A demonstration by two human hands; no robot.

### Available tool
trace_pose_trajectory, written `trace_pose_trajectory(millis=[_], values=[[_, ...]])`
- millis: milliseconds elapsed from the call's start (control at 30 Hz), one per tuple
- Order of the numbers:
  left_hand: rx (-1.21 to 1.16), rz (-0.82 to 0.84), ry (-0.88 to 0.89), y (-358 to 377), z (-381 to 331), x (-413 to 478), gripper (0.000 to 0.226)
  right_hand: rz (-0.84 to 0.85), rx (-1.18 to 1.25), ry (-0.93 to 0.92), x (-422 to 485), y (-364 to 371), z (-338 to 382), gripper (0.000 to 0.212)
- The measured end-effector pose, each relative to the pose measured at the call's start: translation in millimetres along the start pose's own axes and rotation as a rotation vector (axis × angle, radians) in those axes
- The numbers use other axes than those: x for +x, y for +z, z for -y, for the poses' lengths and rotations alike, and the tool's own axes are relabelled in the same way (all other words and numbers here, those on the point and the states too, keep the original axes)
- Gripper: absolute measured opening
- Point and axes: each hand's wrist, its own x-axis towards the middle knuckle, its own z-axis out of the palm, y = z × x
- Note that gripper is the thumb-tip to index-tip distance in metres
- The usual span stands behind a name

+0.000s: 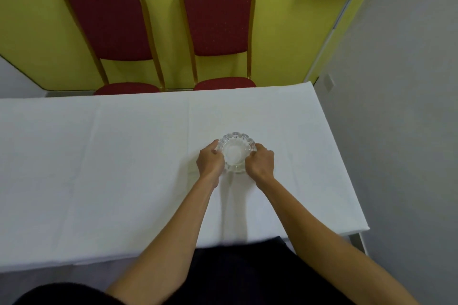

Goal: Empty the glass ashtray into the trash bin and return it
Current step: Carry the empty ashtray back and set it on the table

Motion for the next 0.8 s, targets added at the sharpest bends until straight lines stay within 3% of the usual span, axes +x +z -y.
trace_pose_trajectory(millis=[233,800], values=[[0.021,-0.109,-0.017,5.2,0.2,8.5,0.056,0.055,-0.059,-0.062,9.6,4.0,2.0,0.035],[0.009,-0.125,0.003,10.9,0.8,7.8,0.060,0.066,-0.091,-0.094,17.7,9.7,-5.6,0.033]])
